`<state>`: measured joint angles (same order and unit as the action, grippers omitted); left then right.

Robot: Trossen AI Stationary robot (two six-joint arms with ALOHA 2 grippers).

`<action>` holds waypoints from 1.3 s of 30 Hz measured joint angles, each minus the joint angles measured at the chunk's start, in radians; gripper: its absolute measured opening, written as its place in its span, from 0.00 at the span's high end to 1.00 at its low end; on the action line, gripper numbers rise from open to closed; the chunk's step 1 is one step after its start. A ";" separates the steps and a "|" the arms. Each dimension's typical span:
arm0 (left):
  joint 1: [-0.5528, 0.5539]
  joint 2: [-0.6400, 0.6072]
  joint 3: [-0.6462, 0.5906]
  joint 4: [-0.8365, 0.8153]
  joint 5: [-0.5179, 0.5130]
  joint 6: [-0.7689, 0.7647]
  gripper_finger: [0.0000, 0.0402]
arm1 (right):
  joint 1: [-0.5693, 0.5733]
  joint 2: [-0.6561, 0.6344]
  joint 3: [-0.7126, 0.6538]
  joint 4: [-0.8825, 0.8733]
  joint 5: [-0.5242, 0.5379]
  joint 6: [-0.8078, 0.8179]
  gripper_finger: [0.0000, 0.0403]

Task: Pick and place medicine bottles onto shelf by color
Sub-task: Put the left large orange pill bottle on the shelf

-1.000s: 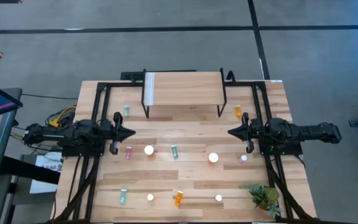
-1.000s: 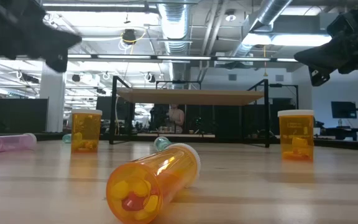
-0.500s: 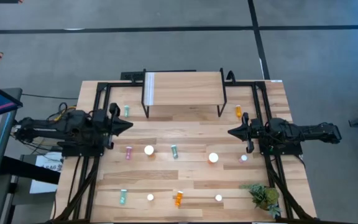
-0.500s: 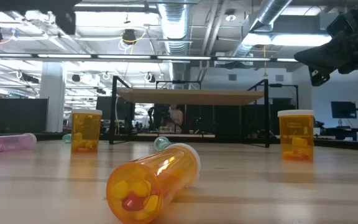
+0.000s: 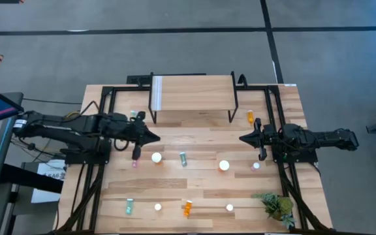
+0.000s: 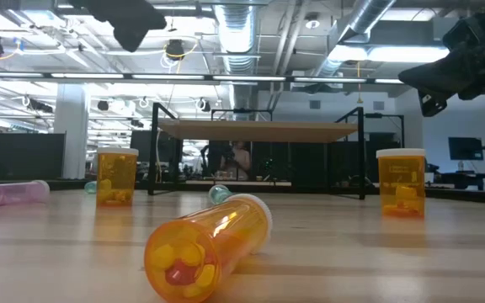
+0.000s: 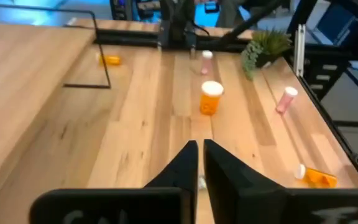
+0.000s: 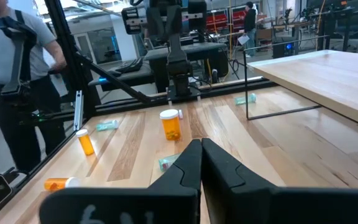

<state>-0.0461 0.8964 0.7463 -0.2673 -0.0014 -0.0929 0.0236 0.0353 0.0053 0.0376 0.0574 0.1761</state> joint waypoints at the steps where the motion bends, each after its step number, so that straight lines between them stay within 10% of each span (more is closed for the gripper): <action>1: 0.000 0.016 0.009 0.003 0.004 -0.001 0.91 | 0.000 0.000 0.000 0.000 0.000 0.000 0.93; 11: -0.016 0.244 0.099 -0.257 0.044 -0.088 0.62 | 0.000 0.000 0.000 0.000 0.000 0.000 0.93; 39: -0.135 0.545 0.156 -0.426 -0.075 -0.104 0.38 | 0.000 0.000 0.000 0.000 0.000 0.000 0.93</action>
<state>-0.1806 1.4411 0.9028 -0.6930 -0.0767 -0.1970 0.0235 0.0357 0.0053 0.0376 0.0574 0.1761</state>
